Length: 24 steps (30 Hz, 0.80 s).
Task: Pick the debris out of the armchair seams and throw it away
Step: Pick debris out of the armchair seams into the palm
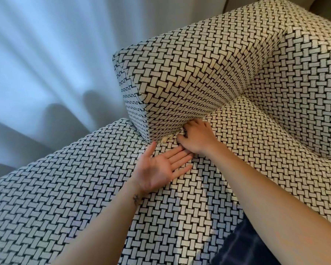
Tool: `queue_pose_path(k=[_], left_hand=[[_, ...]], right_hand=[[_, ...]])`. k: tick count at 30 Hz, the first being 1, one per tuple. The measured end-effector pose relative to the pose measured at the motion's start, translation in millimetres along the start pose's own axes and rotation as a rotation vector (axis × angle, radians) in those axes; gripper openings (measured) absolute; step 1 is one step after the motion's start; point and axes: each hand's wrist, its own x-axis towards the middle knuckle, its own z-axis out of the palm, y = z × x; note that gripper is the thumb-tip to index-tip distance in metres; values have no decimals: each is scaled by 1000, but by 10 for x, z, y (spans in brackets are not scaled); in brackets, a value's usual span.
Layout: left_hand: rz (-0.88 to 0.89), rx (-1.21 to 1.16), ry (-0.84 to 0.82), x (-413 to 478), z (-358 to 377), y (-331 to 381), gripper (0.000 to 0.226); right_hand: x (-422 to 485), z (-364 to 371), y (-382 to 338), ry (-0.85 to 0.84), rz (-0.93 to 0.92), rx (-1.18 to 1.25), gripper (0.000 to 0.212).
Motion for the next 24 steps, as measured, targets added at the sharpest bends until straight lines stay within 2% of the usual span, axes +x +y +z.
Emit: queue_pose_path(k=[7,14,20,24], left_hand=[[0,68,-31,-3,-12,-11,84],[-3,100,-7,-19,11,-29,77],[5,62,40,13,-3,-17,74],[-15,69,25,-4,11,-22,75]], right_hand=[[167,30,-14,-156,101,42,71],[152,35,26,-160,122,174,62],[220,15,-145,-246,193,114,85],[217,27,-96,-206,181,185,74]])
